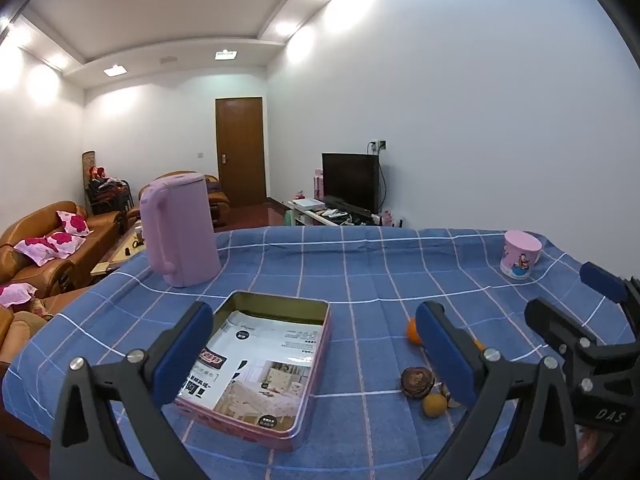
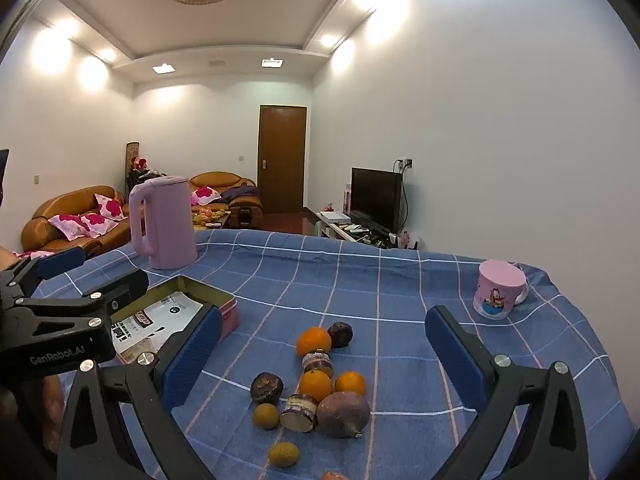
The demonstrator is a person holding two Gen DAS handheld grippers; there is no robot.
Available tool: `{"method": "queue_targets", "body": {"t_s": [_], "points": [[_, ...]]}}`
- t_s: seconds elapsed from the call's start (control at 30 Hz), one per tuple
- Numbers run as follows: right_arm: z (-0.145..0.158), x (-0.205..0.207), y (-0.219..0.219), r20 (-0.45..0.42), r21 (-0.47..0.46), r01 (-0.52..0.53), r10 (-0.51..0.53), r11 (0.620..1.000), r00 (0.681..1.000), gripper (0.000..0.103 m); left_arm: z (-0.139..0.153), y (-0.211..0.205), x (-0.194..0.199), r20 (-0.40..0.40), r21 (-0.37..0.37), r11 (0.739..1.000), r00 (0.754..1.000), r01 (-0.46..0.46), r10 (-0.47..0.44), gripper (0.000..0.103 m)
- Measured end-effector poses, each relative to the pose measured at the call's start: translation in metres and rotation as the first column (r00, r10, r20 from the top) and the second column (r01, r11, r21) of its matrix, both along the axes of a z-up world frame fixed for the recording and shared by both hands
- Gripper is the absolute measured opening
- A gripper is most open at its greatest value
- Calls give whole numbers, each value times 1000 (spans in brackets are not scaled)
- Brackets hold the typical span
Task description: Organize fruits
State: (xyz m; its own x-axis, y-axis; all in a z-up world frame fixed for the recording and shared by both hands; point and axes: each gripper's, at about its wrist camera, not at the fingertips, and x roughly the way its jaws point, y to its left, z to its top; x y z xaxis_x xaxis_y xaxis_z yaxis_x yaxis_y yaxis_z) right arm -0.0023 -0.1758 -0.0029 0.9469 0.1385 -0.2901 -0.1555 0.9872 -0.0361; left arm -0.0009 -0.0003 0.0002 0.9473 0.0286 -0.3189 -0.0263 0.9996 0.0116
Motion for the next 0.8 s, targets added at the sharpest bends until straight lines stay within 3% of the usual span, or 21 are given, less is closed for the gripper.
{"method": "queue_targets", "body": {"t_s": [0.07,0.1,0.8], "points": [[0,-1,0,3,-6,2,-2,1000,1000,102,-2,-8,-1,-3,33,999,1000,3,-3,103],[0,-1,0,4,-9,2,-2,1000,1000,102,-1,-2,-2,-3,-6,1000,1000,16,-16,103],[-5,-1,-1,-19,-1,-2,2,1000,1000,102,-11,1,4,-28,-1,1000,999,22,-22,103]]}}
